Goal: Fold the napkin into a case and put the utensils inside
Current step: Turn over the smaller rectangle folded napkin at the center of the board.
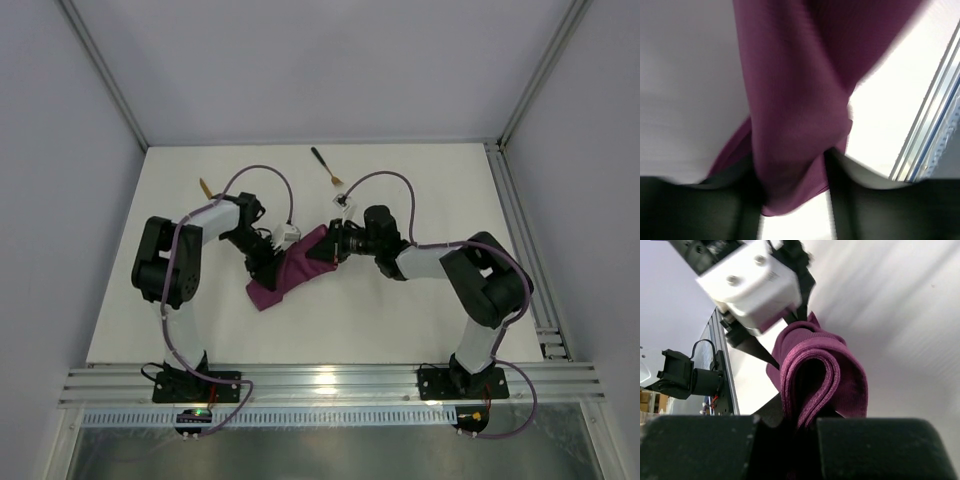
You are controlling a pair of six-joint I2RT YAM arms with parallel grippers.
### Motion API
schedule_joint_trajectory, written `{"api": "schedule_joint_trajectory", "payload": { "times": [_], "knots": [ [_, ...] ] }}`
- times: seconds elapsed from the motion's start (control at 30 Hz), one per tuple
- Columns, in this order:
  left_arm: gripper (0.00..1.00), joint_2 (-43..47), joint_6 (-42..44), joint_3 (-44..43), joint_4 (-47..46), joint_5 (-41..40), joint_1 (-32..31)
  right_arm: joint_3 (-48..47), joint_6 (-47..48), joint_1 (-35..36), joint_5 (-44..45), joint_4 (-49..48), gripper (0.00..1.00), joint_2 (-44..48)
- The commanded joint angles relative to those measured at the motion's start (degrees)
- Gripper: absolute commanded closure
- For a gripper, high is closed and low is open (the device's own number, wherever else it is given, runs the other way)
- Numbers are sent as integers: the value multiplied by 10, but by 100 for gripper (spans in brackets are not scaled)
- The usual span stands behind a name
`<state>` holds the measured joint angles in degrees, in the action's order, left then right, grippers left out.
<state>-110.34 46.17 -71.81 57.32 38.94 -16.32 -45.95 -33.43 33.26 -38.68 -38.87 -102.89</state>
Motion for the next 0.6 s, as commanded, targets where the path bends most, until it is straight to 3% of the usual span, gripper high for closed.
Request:
{"api": "schedule_joint_trajectory", "payload": {
  "times": [0.0, 0.17, 0.4, 0.57],
  "knots": [
    [61, -11, 30, -9, 32, 29, 0, 1, 31, -3, -10, -63, 96, 46],
    [83, 15, 85, -38, 123, 110, 1, -11, 30, -2, -33, -32, 96, 80],
    [98, 72, 183, -44, 272, 102, 22, -23, 60, 23, -40, 80, 96, 158],
    [100, 70, 209, -47, 341, 49, 53, -5, -44, 47, -64, 18, 96, 136]
  ]
}}
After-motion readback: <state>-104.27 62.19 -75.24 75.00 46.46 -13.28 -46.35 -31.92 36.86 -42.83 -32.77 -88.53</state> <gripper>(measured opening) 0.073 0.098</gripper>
